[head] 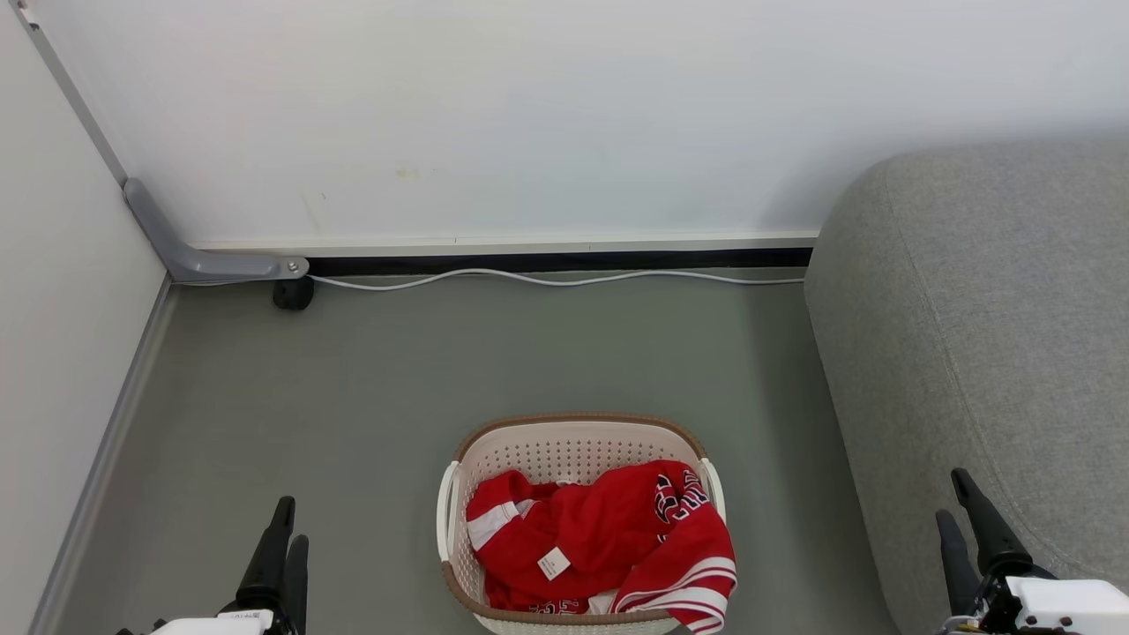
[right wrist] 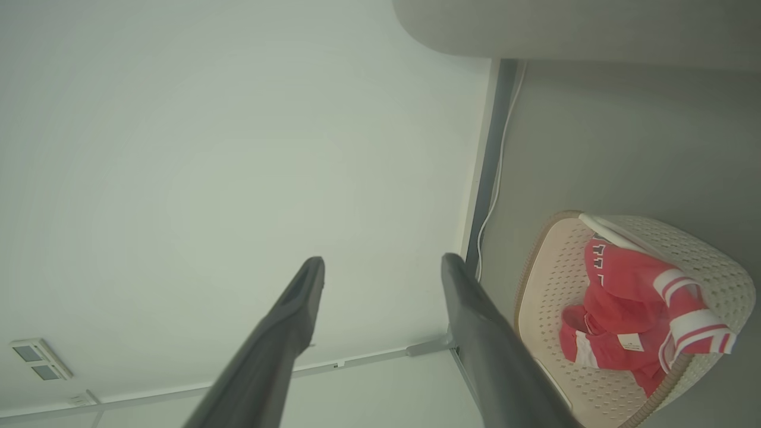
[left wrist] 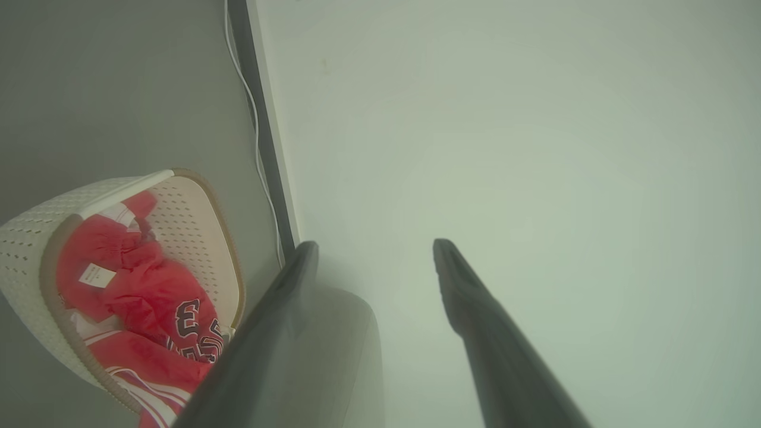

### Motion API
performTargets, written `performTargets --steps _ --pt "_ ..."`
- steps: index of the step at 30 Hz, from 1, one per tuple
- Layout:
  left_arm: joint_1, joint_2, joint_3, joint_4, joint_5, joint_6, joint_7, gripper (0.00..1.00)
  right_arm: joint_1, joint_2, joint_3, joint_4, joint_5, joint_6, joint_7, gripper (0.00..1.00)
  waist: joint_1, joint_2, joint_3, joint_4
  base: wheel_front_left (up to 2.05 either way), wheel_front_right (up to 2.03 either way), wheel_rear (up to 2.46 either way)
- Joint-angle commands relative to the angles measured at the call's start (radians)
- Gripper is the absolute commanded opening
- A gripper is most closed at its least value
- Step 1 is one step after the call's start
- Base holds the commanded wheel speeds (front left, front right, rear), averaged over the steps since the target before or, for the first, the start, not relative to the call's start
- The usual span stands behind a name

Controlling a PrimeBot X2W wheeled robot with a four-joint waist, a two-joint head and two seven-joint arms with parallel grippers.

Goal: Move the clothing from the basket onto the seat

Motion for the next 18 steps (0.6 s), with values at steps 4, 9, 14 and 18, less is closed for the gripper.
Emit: performTargets --steps 4,9,14,18 --pt "-0.055 0.011 -0.002 -0.022 0.004 -0.001 -0.012 1.0 -0.049 -0.016 0.007 -0.027 -0.007 0.003 -0.008 1.0 0.0018 0.0 -0.003 0.0 0.0 0.0 0.0" --pt "-0.07 0.013 -0.005 -0.018 0.007 -0.001 -0.022 1.0 -0.062 -0.021 0.015 -0.028 -0.01 0.003 -0.016 1.0 0.0 0.0 0.0 -0.001 0.0 0.0 0.0" --pt "-0.087 0.016 -0.01 -0.012 0.012 -0.002 -0.035 1.0 -0.077 -0.027 0.028 -0.026 -0.018 0.003 -0.026 1.0 0.0 0.0 0.001 -0.002 0.0 0.0 0.0" --pt "-0.1 0.021 -0.019 -0.007 0.024 -0.002 -0.05 1.0 -0.09 -0.036 0.043 -0.023 -0.031 0.004 -0.039 1.0 0.0 0.0 0.003 -0.002 0.0 0.0 0.0"
